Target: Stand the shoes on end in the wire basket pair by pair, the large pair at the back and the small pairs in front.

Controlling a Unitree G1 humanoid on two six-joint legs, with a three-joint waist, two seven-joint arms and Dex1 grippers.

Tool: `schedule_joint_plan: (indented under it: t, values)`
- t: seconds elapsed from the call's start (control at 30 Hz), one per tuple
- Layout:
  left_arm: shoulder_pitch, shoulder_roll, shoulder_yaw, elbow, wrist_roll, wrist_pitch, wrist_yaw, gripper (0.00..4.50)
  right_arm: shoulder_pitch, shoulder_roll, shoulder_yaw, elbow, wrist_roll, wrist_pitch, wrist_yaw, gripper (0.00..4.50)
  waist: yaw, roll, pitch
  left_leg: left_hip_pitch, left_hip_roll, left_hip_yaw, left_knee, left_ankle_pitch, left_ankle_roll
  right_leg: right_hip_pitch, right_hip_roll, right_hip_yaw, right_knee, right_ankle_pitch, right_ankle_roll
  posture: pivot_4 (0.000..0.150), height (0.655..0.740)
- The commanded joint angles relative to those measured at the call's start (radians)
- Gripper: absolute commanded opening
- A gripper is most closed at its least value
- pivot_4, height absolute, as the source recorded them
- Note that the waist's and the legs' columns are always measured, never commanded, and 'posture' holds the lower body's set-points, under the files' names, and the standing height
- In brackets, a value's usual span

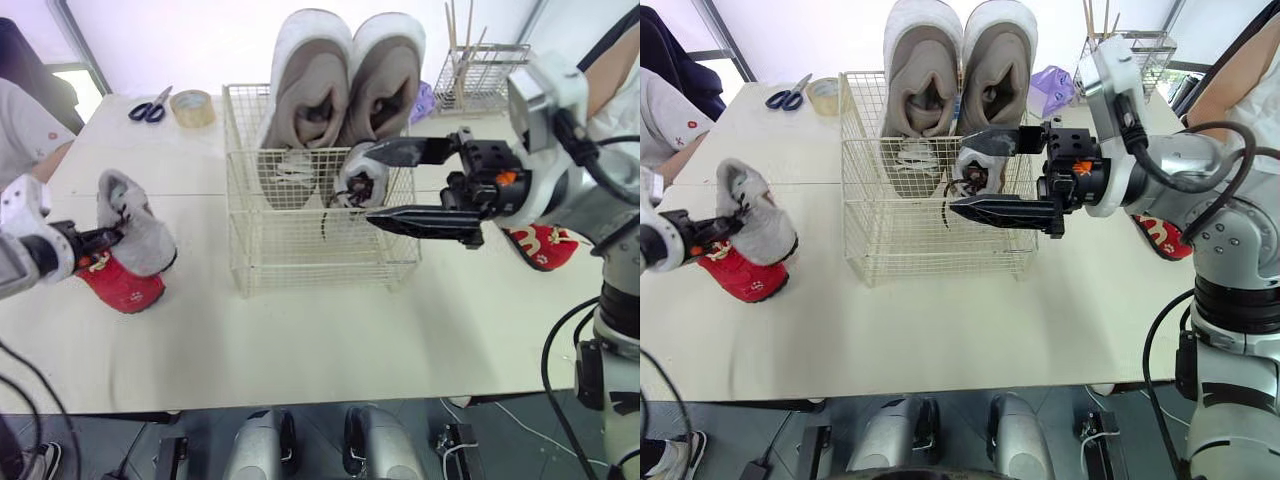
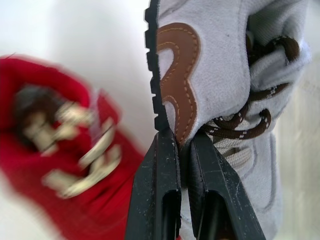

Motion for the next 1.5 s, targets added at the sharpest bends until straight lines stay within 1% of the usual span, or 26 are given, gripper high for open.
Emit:
schedule_joint_plan:
  t: [0.03,0.07,0.1,0.13,0.17,0.2,0.3,0.33,0.43,0.5,0.53,0.57,0.6,0.67,0.8,0.9,0.97,1.07,1.17,1.4,1.5]
  values:
    - [0.004,0.079,0.011,-0.138,0.128,-0.069,-0.252,0.12,-0.037,-0.012,-0.011,0.016,-0.014,-0.027,0.023,4.50,0.003,0.000,0.000,-0.001,0.000,0.000,0.000,0.000,0.000,-0.004,0.000,0.000,-0.001,0.000,0.000,0.150,0.7400]
    - [0.009,0.078,0.022,-0.203,0.195,-0.154,-0.337,0.12,-0.042,-0.023,-0.018,0.029,-0.019,-0.028,0.031,4.50,0.002,0.001,0.000,-0.001,-0.001,0.000,-0.001,0.000,0.000,-0.004,-0.001,0.000,-0.002,0.000,-0.001,0.150,0.7400]
    - [-0.006,0.052,0.049,-0.267,0.254,-0.263,-0.398,0.12,-0.050,-0.035,-0.028,0.045,-0.021,-0.027,0.039,4.50,0.004,0.002,0.001,-0.002,-0.001,0.000,-0.002,0.000,0.000,-0.005,-0.002,0.000,-0.003,0.001,-0.001,0.150,0.7400]
    - [-0.016,0.029,0.068,-0.310,0.297,-0.341,-0.440,0.12,-0.056,-0.044,-0.034,0.056,-0.022,-0.026,0.047,4.50,0.006,0.002,0.001,-0.002,-0.001,0.001,-0.003,0.000,0.000,-0.005,-0.003,0.000,-0.006,0.001,-0.003,0.150,0.7400]
    - [-0.037,0.002,0.082,-0.339,0.314,-0.388,-0.449,0.12,-0.064,-0.053,-0.041,0.070,-0.021,-0.024,0.055,4.50,0.007,0.002,0.001,-0.003,-0.002,0.001,-0.005,0.000,0.000,-0.006,-0.003,0.000,-0.009,0.002,-0.004,0.150,0.7400]
    - [-0.061,-0.024,0.086,-0.365,0.319,-0.420,-0.444,0.12,-0.070,-0.061,-0.047,0.083,-0.018,-0.021,0.066,4.50,0.008,0.002,0.001,-0.003,-0.001,0.001,-0.007,0.000,-0.001,-0.005,-0.003,0.000,-0.012,0.003,-0.006,0.150,0.7400]
    - [-0.173,-0.111,0.059,-0.522,0.331,-0.524,-0.400,0.12,-0.106,-0.092,-0.062,0.140,-0.014,-0.012,0.108,4.50,0.008,0.001,0.001,-0.005,-0.003,0.002,-0.010,0.000,0.000,-0.004,-0.005,0.000,-0.013,0.004,-0.006,0.150,0.7400]
    - [-0.178,-0.126,0.048,-0.570,0.339,-0.541,-0.415,0.12,-0.114,-0.100,-0.060,0.153,-0.019,-0.014,0.118,4.50,0.006,0.001,0.001,-0.006,-0.004,0.003,-0.011,0.000,0.000,-0.005,-0.005,0.000,-0.014,0.005,-0.003,0.150,0.7400]
    - [-0.157,-0.167,0.002,-0.682,0.395,-0.577,-0.410,0.12,-0.130,-0.114,-0.054,0.190,-0.041,-0.024,0.143,4.50,0.000,0.002,0.000,-0.006,-0.004,0.003,-0.014,0.002,0.003,-0.005,-0.005,-0.002,-0.015,0.006,-0.002,0.150,0.7400]
    - [-0.107,-0.275,-0.076,-0.797,0.438,-0.631,-0.369,0.12,-0.157,-0.113,-0.046,0.219,-0.048,-0.021,0.152,4.50,-0.006,0.005,0.000,-0.006,-0.003,0.004,-0.014,0.003,0.004,-0.004,-0.003,-0.005,-0.015,0.005,-0.002,0.150,0.7400]
    - [-0.096,-0.330,-0.098,-0.825,0.444,-0.654,-0.345,0.12,-0.167,-0.113,-0.043,0.230,-0.050,-0.019,0.157,4.50,-0.007,0.005,0.000,-0.005,-0.003,0.005,-0.014,0.003,0.004,-0.004,-0.003,-0.005,-0.014,0.005,-0.002,0.150,0.7400]
    - [-0.085,-0.370,-0.119,-0.843,0.464,-0.672,-0.328,0.12,-0.175,-0.112,-0.041,0.238,-0.052,-0.017,0.161,4.50,-0.008,0.005,0.000,-0.005,-0.002,0.005,-0.014,0.003,0.004,-0.003,-0.002,-0.005,-0.014,0.005,-0.001,0.150,0.7400]
    - [-0.068,-0.385,-0.151,-0.856,0.516,-0.689,-0.341,0.12,-0.182,-0.113,-0.039,0.245,-0.056,-0.015,0.164,4.50,-0.008,0.004,0.001,-0.005,-0.002,0.005,-0.013,0.004,0.004,-0.003,-0.002,-0.005,-0.013,0.006,-0.001,0.150,0.7400]
    - [-0.050,-0.400,-0.195,-0.870,0.592,-0.709,-0.365,0.12,-0.192,-0.113,-0.036,0.258,-0.065,-0.015,0.173,4.50,-0.009,0.003,0.001,-0.005,0.001,0.005,-0.011,0.004,0.003,-0.003,0.002,-0.006,-0.012,0.006,-0.001,0.150,0.7400]
    - [-0.012,-0.483,-0.294,-0.819,0.769,-0.825,-0.404,0.12,-0.225,-0.120,-0.031,0.285,-0.076,-0.002,0.190,4.50,-0.007,0.005,0.000,-0.004,0.002,0.005,-0.008,0.004,0.003,-0.002,0.004,-0.007,-0.010,0.006,-0.001,0.150,0.7400]
    - [0.000,-0.521,-0.342,-0.774,0.871,-0.894,-0.437,0.12,-0.235,-0.123,-0.029,0.290,-0.083,0.003,0.195,4.50,-0.003,0.005,0.000,-0.004,0.003,0.005,-0.005,0.004,0.003,0.000,0.005,-0.008,-0.010,0.006,-0.001,0.150,0.7400]
    - [0.008,-0.559,-0.371,-0.737,0.917,-0.936,-0.459,0.12,-0.238,-0.127,-0.031,0.284,-0.081,0.012,0.194,4.50,0.000,0.005,0.000,-0.005,0.003,0.004,-0.002,0.003,0.005,0.000,0.005,-0.009,-0.010,0.006,-0.001,0.150,0.7400]
    - [0.025,-0.579,-0.418,-0.683,1.020,-0.996,-0.494,0.12,-0.233,-0.128,-0.041,0.270,-0.077,0.023,0.184,4.50,0.008,0.005,0.000,-0.006,0.003,0.005,0.001,0.002,0.007,0.001,0.004,-0.008,-0.010,0.006,-0.001,0.150,0.7400]
    - [0.046,-0.597,-0.435,-0.653,1.048,-1.013,-0.530,0.12,-0.225,-0.129,-0.050,0.259,-0.073,0.031,0.175,4.50,0.014,0.005,0.000,-0.006,0.003,0.005,0.001,0.001,0.008,0.001,0.004,-0.009,-0.010,0.006,-0.001,0.150,0.7400]
    - [0.153,-0.639,-0.436,-0.641,1.000,-0.967,-0.612,0.12,-0.181,-0.115,-0.070,0.220,-0.063,0.042,0.136,4.50,0.013,0.005,0.000,-0.006,0.004,0.004,0.002,0.001,0.008,0.002,0.002,-0.009,-0.010,0.006,-0.001,0.150,0.7400]
    - [0.160,-0.644,-0.416,-0.656,0.975,-0.945,-0.620,1.03,-0.169,-0.108,-0.069,0.209,-0.060,0.040,0.122,4.50,0.012,0.005,0.000,-0.006,0.004,0.004,0.002,0.001,0.008,0.002,0.002,-0.009,-0.010,0.006,-0.001,0.150,0.7400]
